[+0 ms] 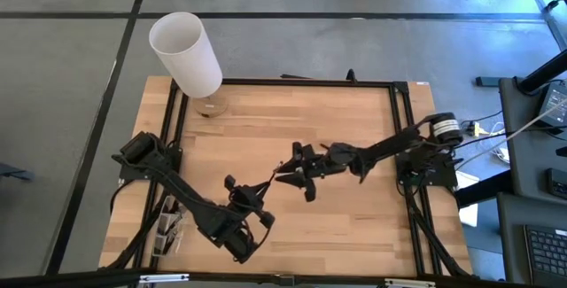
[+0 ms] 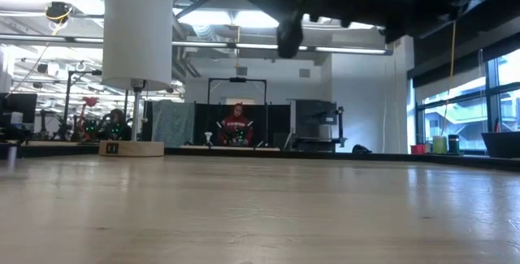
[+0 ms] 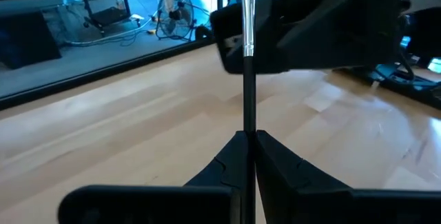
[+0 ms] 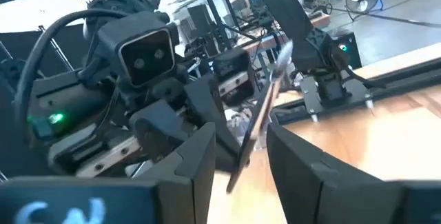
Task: Pick & Place Makeup Supplies
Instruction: Put the makeup brush into the transparent organizer
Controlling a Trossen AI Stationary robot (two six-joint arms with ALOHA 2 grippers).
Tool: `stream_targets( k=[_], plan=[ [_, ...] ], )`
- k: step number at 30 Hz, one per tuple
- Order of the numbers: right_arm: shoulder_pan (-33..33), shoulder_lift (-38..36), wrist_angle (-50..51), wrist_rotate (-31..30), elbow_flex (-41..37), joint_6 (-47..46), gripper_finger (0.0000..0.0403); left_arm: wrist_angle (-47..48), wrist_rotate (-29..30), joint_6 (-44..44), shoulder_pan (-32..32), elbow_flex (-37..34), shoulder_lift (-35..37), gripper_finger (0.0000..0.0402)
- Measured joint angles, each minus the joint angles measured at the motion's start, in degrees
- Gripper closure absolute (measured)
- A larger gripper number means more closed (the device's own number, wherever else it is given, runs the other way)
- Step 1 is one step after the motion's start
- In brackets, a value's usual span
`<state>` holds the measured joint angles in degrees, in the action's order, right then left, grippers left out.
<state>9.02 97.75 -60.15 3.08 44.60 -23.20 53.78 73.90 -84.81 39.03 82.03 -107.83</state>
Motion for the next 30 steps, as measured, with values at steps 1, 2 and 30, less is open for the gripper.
stream_targets(
  k=[1, 2, 30],
  plan=[
    [0.0, 0.8, -0.1, -0.1, 0.9, 0.1, 0.0273, 0.0, 0.1, -0.1, 0.3, 0.0, 0.0, 0.0382],
    [0.0, 1.4, -0.1, -0.4, 1.4, 0.1, 0.0273, 0.0, 0.2, -0.1, 0.5, 0.0, 0.0, 0.0382],
    [4.3, 4.3, 13.2, -15.2, 8.5, 11.1, 0.0381, 13.8, -25.3, 7.0, 0.6, 2.0, 3.6, 0.0317]
  ],
)
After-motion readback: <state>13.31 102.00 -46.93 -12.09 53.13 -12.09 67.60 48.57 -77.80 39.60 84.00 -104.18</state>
